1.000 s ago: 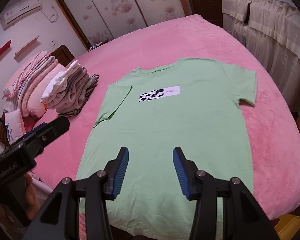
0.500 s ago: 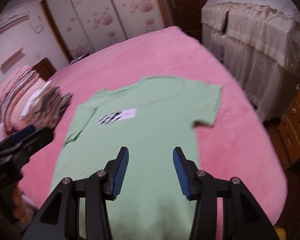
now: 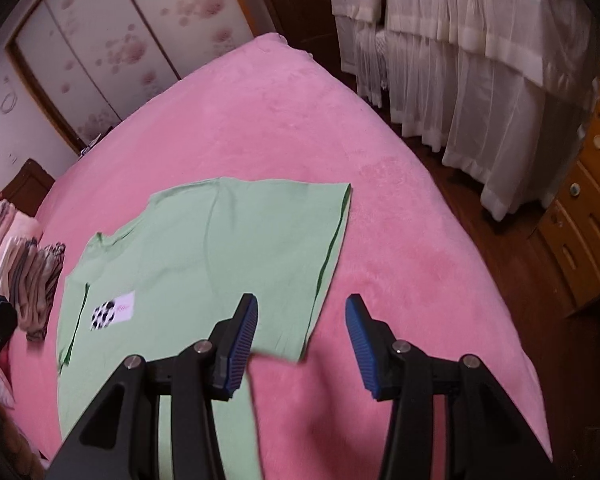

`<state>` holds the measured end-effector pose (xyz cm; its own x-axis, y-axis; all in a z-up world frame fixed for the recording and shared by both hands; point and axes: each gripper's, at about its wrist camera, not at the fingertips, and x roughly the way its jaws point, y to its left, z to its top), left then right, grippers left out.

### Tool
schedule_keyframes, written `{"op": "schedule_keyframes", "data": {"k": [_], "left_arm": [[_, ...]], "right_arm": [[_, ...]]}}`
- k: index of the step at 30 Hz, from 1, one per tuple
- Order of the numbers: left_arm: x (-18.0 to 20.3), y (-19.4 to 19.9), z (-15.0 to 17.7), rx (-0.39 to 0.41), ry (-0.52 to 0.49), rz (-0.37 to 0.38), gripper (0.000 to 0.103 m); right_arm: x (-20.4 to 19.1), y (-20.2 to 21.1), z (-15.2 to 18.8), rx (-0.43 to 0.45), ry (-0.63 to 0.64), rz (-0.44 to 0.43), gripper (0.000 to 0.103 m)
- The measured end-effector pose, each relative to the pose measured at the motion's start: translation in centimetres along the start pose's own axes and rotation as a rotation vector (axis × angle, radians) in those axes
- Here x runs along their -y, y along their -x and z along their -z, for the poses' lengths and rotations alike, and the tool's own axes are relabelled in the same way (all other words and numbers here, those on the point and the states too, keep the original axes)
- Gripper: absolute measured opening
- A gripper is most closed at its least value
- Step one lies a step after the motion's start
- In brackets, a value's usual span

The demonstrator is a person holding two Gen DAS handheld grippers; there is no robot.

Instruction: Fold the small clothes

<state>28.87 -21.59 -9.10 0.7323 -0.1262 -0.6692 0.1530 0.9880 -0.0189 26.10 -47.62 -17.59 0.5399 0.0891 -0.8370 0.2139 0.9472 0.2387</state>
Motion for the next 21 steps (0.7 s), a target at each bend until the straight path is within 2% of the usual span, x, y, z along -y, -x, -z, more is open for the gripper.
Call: {"op": "schedule_keyframes", "data": {"k": [5,10,12,13,14,15,18,21], "left_arm": [[-0.6,-5.7,-0.1,-0.091,0.077,0.026,0.099],[-1.6,-8.5,0.9,-0.151,0.129,0.033,0.099],[-2.4,-8.7,1.5,-0.156,0.142,0.044,0.099],[-2.7,-8.8,1.8,-0.159,0.145,0.043,0.099],[-3.0,-8.7,1.9,-0.161,0.145,0.041,0.099],[-3.4,-8.8,2.2,-0.165,0.148,0.038,0.099],[-4.4,-8.6,2.7,-0.171,0.159,0.035,0.099],[-5.5,-8.2,3.1,-0.168,0.171,0.033,0.099]], "right_arm": [[1.7,-3.8,-2.1,-0.053,-0.069,0.02,0.042],[3.1,-6.7,-2.9,-0.098,-0.141,0.016,0.041],[3.3,-7.2,-3.1,-0.096,-0.152,0.012,0.036],[3.3,-7.4,-3.2,-0.091,-0.155,0.003,0.028],[3.3,-7.5,-3.3,-0.089,-0.154,-0.003,0.013],[3.2,-7.7,-3.3,-0.091,-0.153,-0.026,0.004],[2.7,-7.4,-3.5,-0.071,-0.13,-0.008,0.001],[0.9,-5.9,-3.6,-0.014,-0.095,-0.012,0.001]]}}
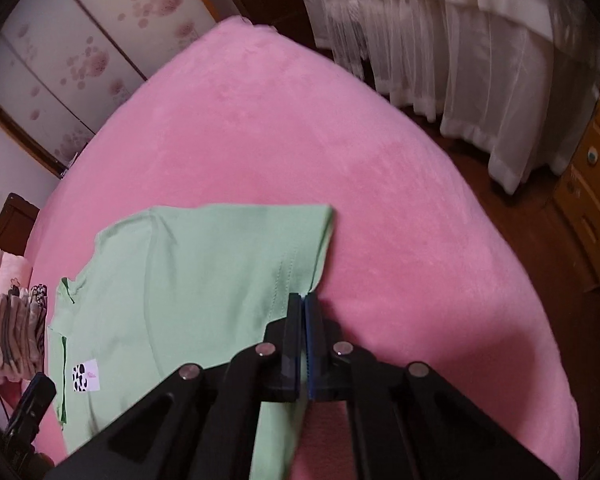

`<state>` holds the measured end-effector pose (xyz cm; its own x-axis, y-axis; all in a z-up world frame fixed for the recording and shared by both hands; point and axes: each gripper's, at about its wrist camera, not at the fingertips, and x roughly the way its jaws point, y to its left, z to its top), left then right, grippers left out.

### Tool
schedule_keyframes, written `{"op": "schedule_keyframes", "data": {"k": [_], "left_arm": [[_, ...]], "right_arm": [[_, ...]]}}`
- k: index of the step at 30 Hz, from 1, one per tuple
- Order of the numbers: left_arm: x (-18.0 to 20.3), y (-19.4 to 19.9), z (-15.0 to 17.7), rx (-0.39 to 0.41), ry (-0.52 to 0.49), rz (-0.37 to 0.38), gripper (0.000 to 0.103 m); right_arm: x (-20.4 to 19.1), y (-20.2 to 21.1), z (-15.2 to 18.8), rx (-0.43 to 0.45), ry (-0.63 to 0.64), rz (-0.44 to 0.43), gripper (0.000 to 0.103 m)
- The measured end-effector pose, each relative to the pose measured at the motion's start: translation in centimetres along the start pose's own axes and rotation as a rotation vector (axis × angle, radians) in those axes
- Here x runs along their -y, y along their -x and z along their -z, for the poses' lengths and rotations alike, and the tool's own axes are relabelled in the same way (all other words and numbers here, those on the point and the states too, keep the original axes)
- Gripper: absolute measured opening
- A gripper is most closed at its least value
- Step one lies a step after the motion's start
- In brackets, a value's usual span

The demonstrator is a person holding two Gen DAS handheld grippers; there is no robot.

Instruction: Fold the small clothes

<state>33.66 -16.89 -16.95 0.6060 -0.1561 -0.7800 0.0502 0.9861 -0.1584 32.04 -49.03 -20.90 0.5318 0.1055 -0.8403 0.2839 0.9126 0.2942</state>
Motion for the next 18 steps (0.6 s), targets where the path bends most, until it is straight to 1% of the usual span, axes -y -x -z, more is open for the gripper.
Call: {"op": "schedule_keyframes", "data": {"k": [3,6,7,8,10,12,13,14,15,18], "left_arm": [[-1.2,0.7,0.1,0.014,0.021,0.004,0.099],[-2.6,1.0,0.2,0.016,0.051,0.005,0.099],[-2.9,1.0,0.1,0.014,0.058,0.003,0.099],[-3.4,1.0,0.2,0.009,0.067,0.0,0.099],[-4.2,1.0,0.2,-0.003,0.083,-0.005,0.099],[-5.2,1.1,0.3,-0.004,0.093,-0.01,0.099],[-5.6,1.2,0.3,-0.002,0.097,-0.015,0.099],[-6.0,1.3,0.3,0.0,0.1,-0.018,0.099],[-6.6,1.3,0.4,0.001,0.109,-0.023,0.099],[-7.7,1.0,0.4,-0.009,0.137,-0.02,0.099]], "right_arm": [[-3.7,1.8,-0.1,0.05,0.065,-0.027,0.001],[-8.9,2.5,0.0,0.06,0.165,-0.051,0.001],[-11.1,2.2,0.1,0.045,0.206,-0.056,0.002],[-12.4,1.7,0.3,0.016,0.229,-0.08,0.002],[-14.9,0.5,0.9,-0.058,0.262,-0.129,0.003],[-16.1,0.2,1.4,-0.072,0.294,-0.12,0.007],[-16.4,0.5,1.6,-0.057,0.31,-0.094,0.013],[-16.4,0.7,1.7,-0.045,0.312,-0.086,0.02],[-15.9,1.1,1.7,-0.035,0.304,-0.082,0.023],[-13.8,2.1,1.5,-0.025,0.261,-0.092,0.024]]}}
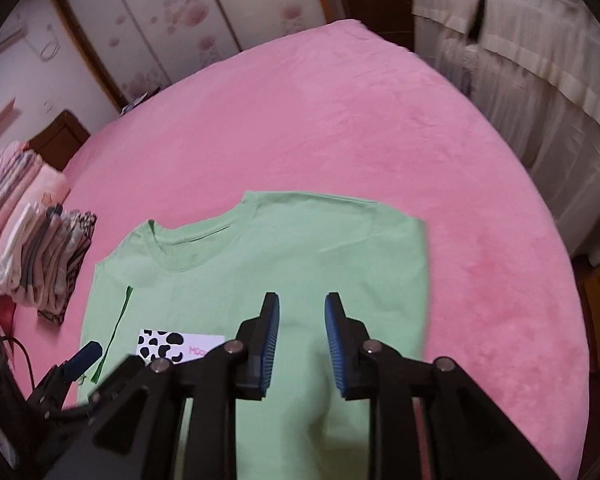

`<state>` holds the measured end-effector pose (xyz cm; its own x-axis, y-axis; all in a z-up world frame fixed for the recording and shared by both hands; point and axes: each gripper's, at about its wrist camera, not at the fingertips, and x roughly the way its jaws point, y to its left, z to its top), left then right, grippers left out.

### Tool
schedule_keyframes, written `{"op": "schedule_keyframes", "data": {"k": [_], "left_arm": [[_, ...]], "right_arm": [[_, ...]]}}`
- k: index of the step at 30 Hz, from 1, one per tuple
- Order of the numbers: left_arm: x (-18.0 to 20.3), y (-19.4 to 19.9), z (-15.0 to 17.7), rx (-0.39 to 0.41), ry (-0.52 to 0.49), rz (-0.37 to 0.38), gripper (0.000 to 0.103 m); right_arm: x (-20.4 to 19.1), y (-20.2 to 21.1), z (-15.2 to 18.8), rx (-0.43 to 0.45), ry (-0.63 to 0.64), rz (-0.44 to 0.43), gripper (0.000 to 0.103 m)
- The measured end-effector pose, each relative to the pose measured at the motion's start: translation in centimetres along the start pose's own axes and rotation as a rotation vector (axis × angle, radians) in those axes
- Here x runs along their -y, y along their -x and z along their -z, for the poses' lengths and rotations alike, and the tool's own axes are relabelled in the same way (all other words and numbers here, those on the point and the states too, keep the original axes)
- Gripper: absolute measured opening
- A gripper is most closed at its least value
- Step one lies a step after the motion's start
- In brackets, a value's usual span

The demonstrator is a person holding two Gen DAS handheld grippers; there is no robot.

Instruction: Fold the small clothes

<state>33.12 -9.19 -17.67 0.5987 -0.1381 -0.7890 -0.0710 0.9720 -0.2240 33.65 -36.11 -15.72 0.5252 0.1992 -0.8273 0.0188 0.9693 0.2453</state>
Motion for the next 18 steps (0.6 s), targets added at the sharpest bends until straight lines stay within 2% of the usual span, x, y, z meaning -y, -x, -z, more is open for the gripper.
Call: {"op": "schedule_keyframes", "data": {"k": [4,9,13,18], "left_arm": [[-0.7,-0.2,0.4,-0.018,0.034,0.026,0.099],[-0.2,-0.6,1.5,-0.036,0.012,0.041,0.099],[0.9,-1.0,2.2,-0.055,-0.016,0.046,0.099],[2.8,-1.9,1.8,-0.063,-0.043,0.06,0.099]], "right_arm": [[3.3,1.7,1.7,0.002,-0.043,0.002,0.024],[5.6,2.9,5.0,-0.001,-0.057,0.031,0.023],[4.7,2.1,6.9,-0.014,0.002,0.073,0.023],[2.6,-0.3,7.8,-0.02,0.083,0.099,0.023]]}}
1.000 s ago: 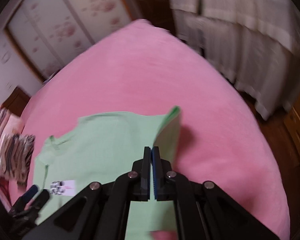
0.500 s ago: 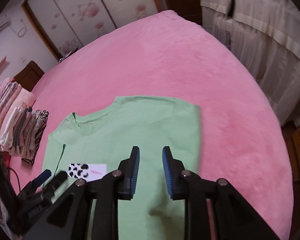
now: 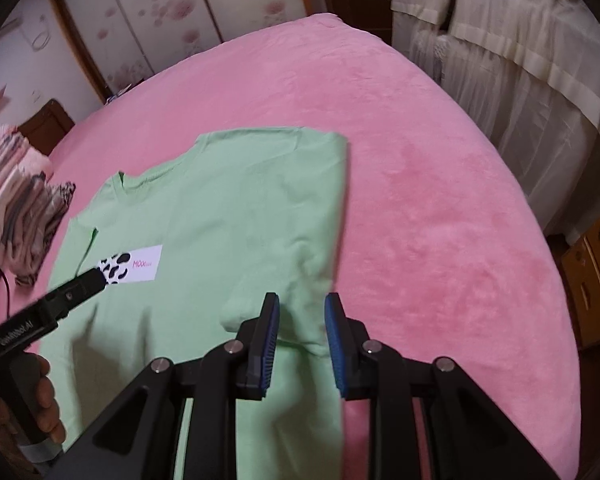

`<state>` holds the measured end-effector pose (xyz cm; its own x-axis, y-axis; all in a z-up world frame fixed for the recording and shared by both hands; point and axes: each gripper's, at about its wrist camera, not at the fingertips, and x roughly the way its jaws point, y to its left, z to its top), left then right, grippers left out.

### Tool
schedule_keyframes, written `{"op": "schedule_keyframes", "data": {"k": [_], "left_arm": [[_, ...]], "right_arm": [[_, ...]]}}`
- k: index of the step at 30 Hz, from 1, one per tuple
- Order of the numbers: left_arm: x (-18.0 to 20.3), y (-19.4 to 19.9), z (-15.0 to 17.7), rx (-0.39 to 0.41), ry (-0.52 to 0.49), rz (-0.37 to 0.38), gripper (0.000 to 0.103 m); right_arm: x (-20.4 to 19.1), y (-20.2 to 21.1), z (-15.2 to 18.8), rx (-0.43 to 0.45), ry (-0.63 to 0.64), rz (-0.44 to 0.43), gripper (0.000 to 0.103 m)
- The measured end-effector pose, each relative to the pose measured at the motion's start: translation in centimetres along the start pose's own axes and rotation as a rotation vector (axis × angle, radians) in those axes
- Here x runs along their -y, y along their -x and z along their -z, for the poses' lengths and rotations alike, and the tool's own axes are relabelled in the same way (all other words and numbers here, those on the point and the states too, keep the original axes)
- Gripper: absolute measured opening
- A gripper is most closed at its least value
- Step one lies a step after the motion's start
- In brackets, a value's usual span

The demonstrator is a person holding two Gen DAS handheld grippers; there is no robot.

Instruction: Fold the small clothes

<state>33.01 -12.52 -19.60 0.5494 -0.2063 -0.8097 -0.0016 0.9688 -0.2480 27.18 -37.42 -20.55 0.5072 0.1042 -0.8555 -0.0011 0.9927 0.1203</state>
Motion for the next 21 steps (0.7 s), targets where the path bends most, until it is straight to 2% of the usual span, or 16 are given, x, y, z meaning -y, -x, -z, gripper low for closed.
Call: {"op": "schedule_keyframes", "data": {"k": [3,9,12,14,18,21], "left_arm": [[1.3,-1.0,-1.5,0.0,-0.026,0.026,0.099],[4.9,-5.6,-5.4,-0.063,-0.165,0.094,0.099],[6.3,-8.4,-7.0,-0.109,-0.214,0.131,0.096],[6.6,-10.1,-7.7,-0.141,-0.203,0.157,0.087],[7.0,-11.9,-8.7,-0.143,-0.162,0.206,0.087],[7.8,-12.7,-9.4,-0.145,-0.171,0.226,0.087]], "right_arm": [[-0.5,-1.6,0.9,-0.039,0.023,-0.004,0.023],[2.1,0.4,1.9,0.021,-0.078,-0.099,0.023],[3.2,1.2,1.9,0.05,-0.106,-0.105,0.024],[4.0,1.5,1.8,0.063,-0.125,-0.109,0.024],[5.1,1.3,1.7,0.075,-0.15,-0.105,0.023],[5.8,0.5,1.1,0.073,-0.183,-0.104,0.024]]}}
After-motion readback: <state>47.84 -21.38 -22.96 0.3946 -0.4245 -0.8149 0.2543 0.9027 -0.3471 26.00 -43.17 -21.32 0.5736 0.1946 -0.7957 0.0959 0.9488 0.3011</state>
